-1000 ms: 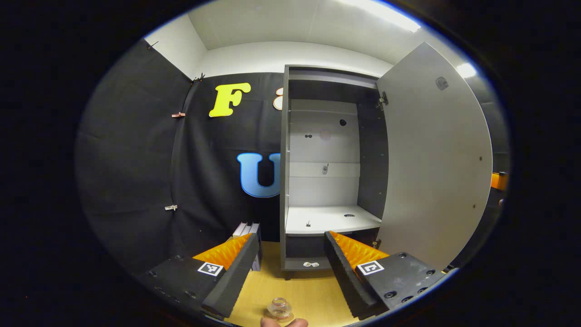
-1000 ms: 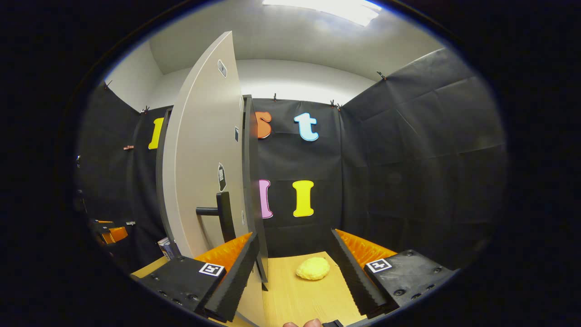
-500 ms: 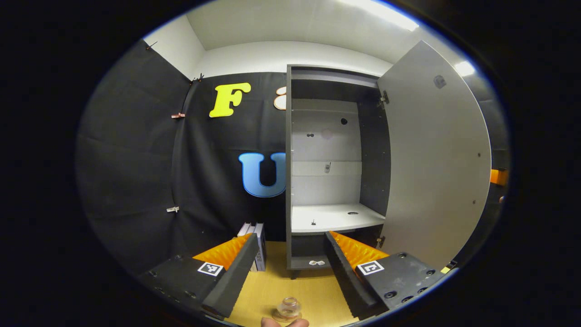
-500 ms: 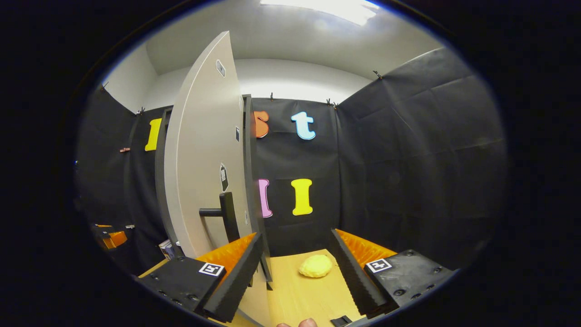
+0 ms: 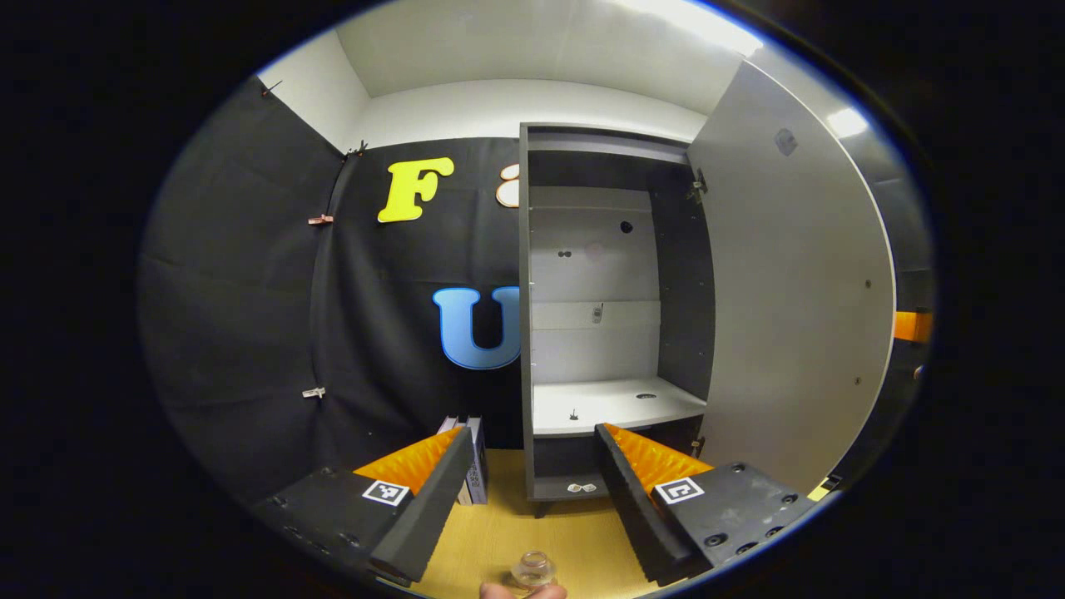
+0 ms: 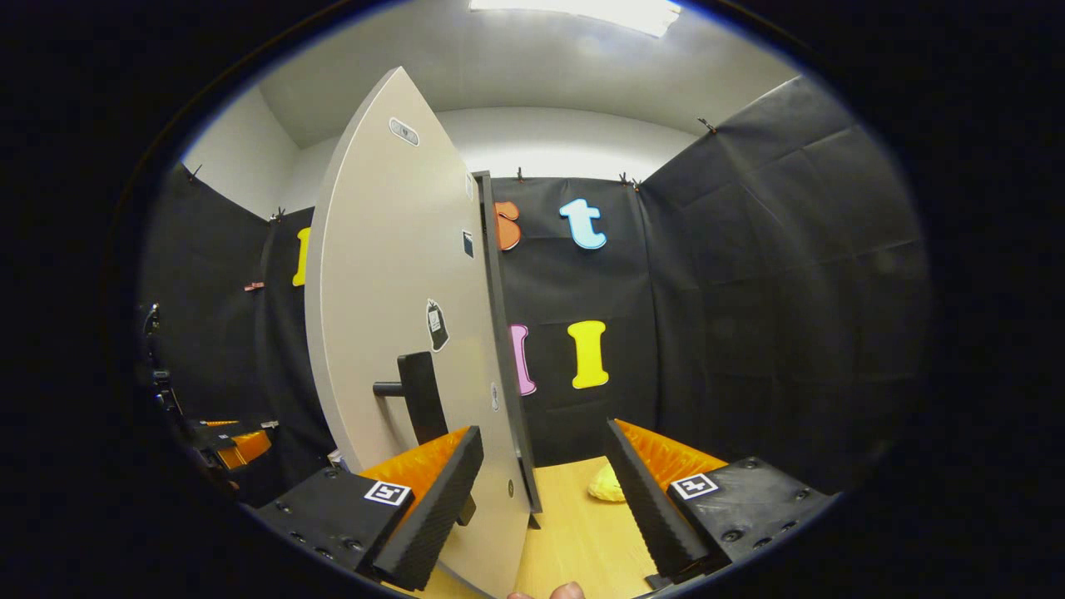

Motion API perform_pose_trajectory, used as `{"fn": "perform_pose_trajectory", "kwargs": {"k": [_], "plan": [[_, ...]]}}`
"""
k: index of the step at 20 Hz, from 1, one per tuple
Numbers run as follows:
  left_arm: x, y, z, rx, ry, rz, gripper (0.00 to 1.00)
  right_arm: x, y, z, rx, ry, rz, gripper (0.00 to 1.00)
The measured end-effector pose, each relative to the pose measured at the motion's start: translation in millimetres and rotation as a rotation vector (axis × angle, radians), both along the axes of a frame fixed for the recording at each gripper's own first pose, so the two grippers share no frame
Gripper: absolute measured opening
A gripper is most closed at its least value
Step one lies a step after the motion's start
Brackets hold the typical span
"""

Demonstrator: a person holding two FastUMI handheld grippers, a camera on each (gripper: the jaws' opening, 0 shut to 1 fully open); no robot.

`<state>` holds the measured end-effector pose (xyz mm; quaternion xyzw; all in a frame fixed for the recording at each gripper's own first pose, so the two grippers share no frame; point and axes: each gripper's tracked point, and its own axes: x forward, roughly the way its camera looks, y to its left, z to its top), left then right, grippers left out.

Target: Open the cabinet door with the right hand, grasp the bottle in the cabinet with the left hand and place it on the coaster, then close the cabinet door with the right hand.

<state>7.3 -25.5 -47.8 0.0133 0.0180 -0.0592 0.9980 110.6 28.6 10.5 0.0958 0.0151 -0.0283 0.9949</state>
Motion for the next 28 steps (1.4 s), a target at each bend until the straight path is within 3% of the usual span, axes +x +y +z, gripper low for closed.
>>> {"fn": "perform_pose_trajectory", "kwargs": {"k": [7, 18, 28], "plan": [[-3, 3, 1, 0.005, -0.003, 0.000, 0.92, 2, 34, 1, 0.057, -0.009, 0.120, 0.98], [-3, 19, 2, -0.005, -0.005, 0.030, 0.92, -15, 83, -11, 0.040, 0.022, 0.339, 0.98], [-6, 16, 3, -0.003, -0.002, 0.018, 0.91, -8, 70, -13, 0.009, 0.042, 0.312, 0.98]]}}
